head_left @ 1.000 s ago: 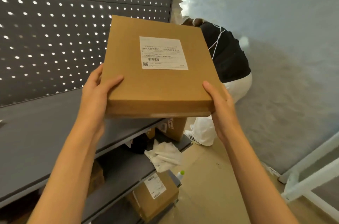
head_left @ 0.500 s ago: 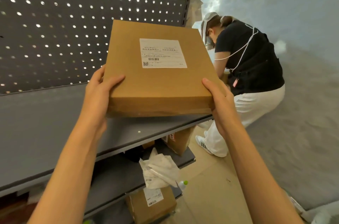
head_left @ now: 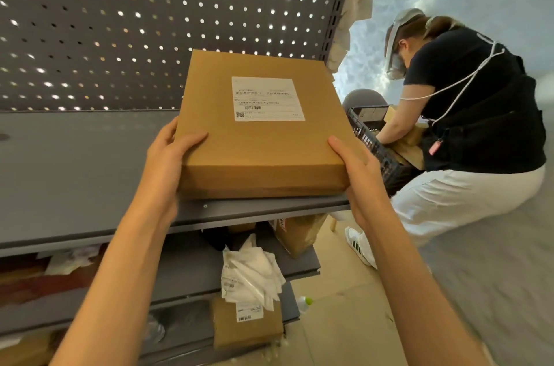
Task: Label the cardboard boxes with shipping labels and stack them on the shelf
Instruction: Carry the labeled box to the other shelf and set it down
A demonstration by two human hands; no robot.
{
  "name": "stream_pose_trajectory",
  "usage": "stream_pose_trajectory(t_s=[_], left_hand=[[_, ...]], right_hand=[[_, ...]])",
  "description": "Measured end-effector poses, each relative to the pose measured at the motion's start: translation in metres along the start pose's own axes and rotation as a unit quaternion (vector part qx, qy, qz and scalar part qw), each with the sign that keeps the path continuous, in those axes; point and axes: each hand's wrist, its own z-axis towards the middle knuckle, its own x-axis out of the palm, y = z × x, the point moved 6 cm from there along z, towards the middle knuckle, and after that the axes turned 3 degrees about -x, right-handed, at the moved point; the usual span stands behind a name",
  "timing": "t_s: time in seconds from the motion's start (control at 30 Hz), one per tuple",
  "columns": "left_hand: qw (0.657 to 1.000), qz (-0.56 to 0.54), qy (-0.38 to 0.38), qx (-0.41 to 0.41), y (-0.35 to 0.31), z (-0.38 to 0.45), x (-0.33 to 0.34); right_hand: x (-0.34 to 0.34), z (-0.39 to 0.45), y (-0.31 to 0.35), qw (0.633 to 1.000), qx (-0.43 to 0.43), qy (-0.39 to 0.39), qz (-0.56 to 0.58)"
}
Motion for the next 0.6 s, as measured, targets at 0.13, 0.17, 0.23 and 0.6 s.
stream_pose_trajectory(t_s=[0.13,0.17,0.23,0.6], left_hand=[[1.0,0.01,-0.011,-0.006,0.006,0.0,0.001],[1.0,0.012,-0.013,-0.008,0.008,0.001,0.001],[1.0,0.013,-0.016,-0.01,0.01,0.002,0.001],[1.0,0.017,-0.017,-0.02,0.014,0.011,0.003]], right_hand=[[-0.001,0.005,-0.005,1.0,0.004,0.019,-0.001],[-0.001,0.006,-0.005,1.0,0.003,0.023,0.002],[-0.002,0.008,-0.006,1.0,0.003,0.027,0.001],[0.005,0.024,-0.009,0.999,0.016,0.045,0.01]])
